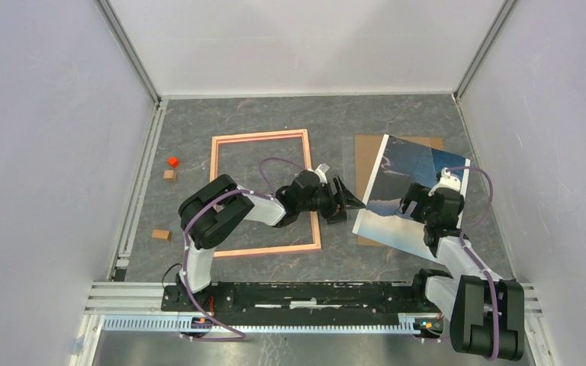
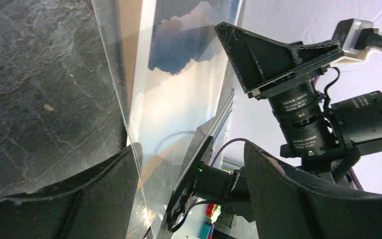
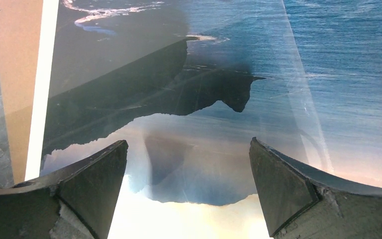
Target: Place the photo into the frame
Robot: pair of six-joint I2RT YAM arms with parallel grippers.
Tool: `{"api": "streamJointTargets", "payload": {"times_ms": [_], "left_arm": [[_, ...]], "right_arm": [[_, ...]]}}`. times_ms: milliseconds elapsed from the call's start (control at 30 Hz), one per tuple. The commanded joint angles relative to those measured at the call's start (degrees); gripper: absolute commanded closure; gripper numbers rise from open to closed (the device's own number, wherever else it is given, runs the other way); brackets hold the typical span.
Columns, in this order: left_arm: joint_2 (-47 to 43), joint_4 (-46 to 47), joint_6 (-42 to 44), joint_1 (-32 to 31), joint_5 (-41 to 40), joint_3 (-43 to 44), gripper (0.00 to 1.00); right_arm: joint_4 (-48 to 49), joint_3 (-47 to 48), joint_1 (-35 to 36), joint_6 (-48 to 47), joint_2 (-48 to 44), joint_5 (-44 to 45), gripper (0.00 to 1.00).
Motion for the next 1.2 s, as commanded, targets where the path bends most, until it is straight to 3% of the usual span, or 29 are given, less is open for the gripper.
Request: {"api": "streamJointTargets", "payload": {"times_ms": [0, 167, 300, 433, 600, 867, 1167], "left_arm": [[-0.37, 7.62, -3.77, 0.28, 0.76, -0.25, 0.25], [2.22, 6.99, -4.52, 0.87, 0.95, 0.50, 0.50], [2.40, 4.00, -2.08, 2.16, 1.30, 1.26, 0.63], [0.26, -8.26, 5.58, 2.99, 0.17, 4.62, 0.83], [-3.52, -23.98, 16.14, 3.12, -3.05, 10.69, 0.96], [-11.83, -46.02, 28.55, 5.49, -9.11, 19.49, 0.98], [-26.94, -81.41, 46.74, 12.38, -31.01, 35.13, 0.98]], "right_arm": [[0.26, -1.28, -0.28, -0.14, 0.91, -2.28, 0.02], [-0.46, -1.10, -0.28, -0.57, 0.25, -2.55, 0.02], [-1.10, -0.75, -0.28, -1.94, -0.81, -3.53, 0.02], [-2.06, -0.52, -0.28, -2.42, -2.03, -3.33, 0.02], [-2.84, -0.17, -0.26, -2.86, -3.46, -2.96, 0.02], [-6.92, 2.02, -0.28, -4.07, -6.68, 1.13, 0.02], [-6.99, 2.26, -0.25, -4.15, -7.84, 0.86, 0.02]]}}
